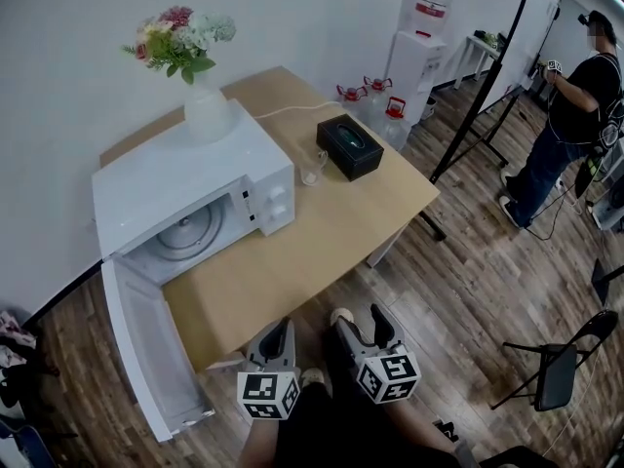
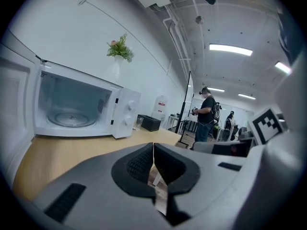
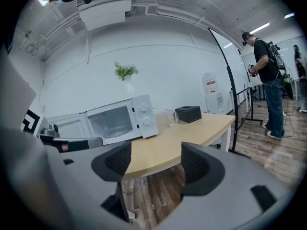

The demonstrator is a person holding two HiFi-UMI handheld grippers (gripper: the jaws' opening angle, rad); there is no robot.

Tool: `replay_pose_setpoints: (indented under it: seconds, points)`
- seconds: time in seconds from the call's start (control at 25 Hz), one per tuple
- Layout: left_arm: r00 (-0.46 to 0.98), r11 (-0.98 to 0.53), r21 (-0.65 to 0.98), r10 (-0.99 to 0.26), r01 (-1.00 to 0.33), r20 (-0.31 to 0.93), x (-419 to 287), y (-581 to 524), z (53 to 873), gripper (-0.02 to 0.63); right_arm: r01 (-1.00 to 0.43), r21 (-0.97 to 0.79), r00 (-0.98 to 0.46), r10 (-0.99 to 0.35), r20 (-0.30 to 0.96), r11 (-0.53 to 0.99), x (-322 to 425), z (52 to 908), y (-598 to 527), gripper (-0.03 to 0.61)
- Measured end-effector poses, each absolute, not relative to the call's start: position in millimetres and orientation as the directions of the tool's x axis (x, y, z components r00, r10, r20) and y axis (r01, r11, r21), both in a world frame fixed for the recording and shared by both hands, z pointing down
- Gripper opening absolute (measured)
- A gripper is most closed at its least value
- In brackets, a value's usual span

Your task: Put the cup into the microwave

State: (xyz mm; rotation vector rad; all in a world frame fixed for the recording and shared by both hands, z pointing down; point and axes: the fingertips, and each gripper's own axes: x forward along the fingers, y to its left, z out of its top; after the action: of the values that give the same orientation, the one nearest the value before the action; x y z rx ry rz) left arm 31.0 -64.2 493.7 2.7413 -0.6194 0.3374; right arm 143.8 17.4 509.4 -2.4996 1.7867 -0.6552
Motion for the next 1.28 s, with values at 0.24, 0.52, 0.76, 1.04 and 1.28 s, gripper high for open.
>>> replay_pose_setpoints:
  seconds: [0.24, 0.52, 0.76, 1.04, 1.28]
  points:
    - [0.881, -0.857, 0.25, -0.382, -0.45, 0.278, 41, -72, 493, 0.006, -0.906, -0.24, 0.262, -0.906, 0.333, -0.35, 153, 513, 12, 0.291]
    - [0.881, -0.86, 0.237, -0.386, -0.451, 0.275, 72, -88, 491, 0.006, -0.901, -0.252, 0.265, -0.908, 0.323, -0.353, 188, 513, -5, 0.292]
    - [0.866, -0.846, 0.23, -0.416, -0.481, 0.278, 98, -115, 489, 0.006, -0.908, -0.265, 0.236, -0.918, 0.319, -0.326, 219, 510, -38, 0.293]
    - [0.858, -0.838, 0.232, -0.427, -0.494, 0.286, 135, -140, 490, 0.006, -0.924, -0.26, 0.189, -0.925, 0.33, -0.281, 251, 509, -72, 0.299]
    - [0.85, -0.829, 0.233, -0.439, -0.509, 0.292, 161, -162, 495, 0.006, -0.938, -0.242, 0.159, -0.929, 0.335, -0.248, 276, 511, -98, 0.307]
